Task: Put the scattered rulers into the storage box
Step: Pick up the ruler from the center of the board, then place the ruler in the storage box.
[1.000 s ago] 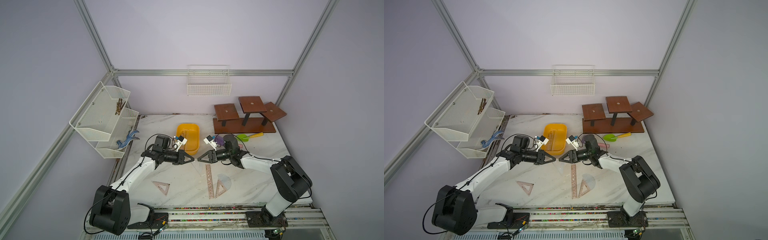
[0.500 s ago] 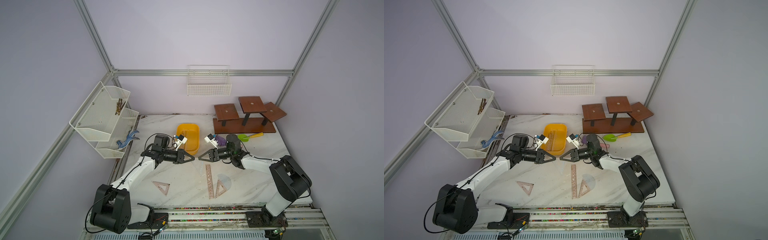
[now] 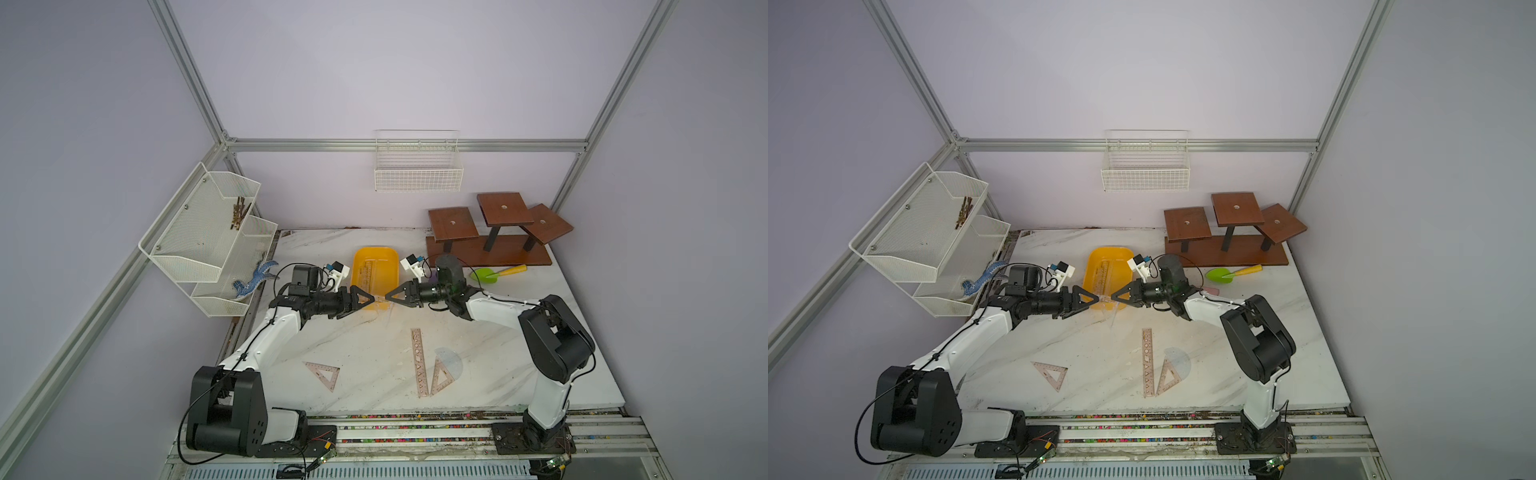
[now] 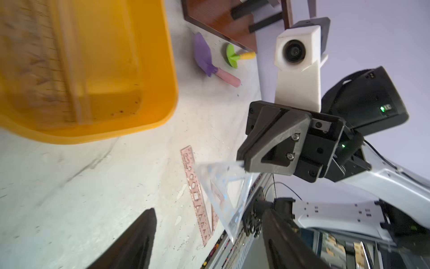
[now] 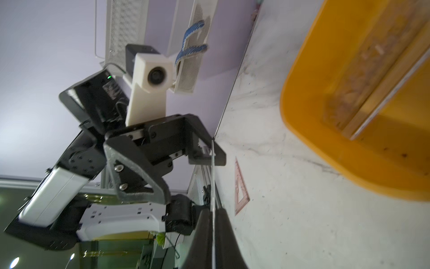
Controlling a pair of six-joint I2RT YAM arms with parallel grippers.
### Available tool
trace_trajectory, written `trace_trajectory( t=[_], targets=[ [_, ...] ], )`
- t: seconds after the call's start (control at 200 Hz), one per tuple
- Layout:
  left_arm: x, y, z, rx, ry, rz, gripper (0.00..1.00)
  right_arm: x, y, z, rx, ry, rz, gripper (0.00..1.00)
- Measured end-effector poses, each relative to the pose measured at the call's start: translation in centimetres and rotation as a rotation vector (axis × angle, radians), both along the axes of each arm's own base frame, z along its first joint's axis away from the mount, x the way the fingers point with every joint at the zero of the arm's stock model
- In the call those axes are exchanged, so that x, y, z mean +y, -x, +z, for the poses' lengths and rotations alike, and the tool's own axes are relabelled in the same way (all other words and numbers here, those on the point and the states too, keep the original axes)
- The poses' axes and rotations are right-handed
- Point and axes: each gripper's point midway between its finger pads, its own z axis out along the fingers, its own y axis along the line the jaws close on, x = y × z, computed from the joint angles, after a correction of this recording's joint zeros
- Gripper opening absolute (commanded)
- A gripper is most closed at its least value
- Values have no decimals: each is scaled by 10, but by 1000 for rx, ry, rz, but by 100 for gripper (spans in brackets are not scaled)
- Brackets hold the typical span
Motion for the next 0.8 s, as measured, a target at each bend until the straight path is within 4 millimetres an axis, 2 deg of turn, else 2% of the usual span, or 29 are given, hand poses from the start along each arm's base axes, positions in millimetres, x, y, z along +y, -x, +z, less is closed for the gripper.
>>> trace_trajectory(
  t=[0.11,0.2,0.27,0.33,0.425,0.59,0.8],
  targets=[
    [23,-27,9,-49,-138,98,79,12,-61,-21,5,87,-165,0],
    [38,-37,12,-76,-223,157,77,18,-106,-42,-3,182,-312,0],
    [46,-38,6,-65,-273,189,77,24,-133,-51,-31,239,-397,0],
    [52,-37,0,-52,-304,204,77,34,-148,-53,-65,270,-447,0],
    [58,-35,-10,-33,-344,220,77,51,-157,-56,-103,299,-488,0],
    [63,-29,-21,-3,-373,231,78,75,-156,-67,-127,330,-509,0],
    [63,-28,-24,7,-377,230,78,81,-155,-96,-108,396,-521,0]
  ],
)
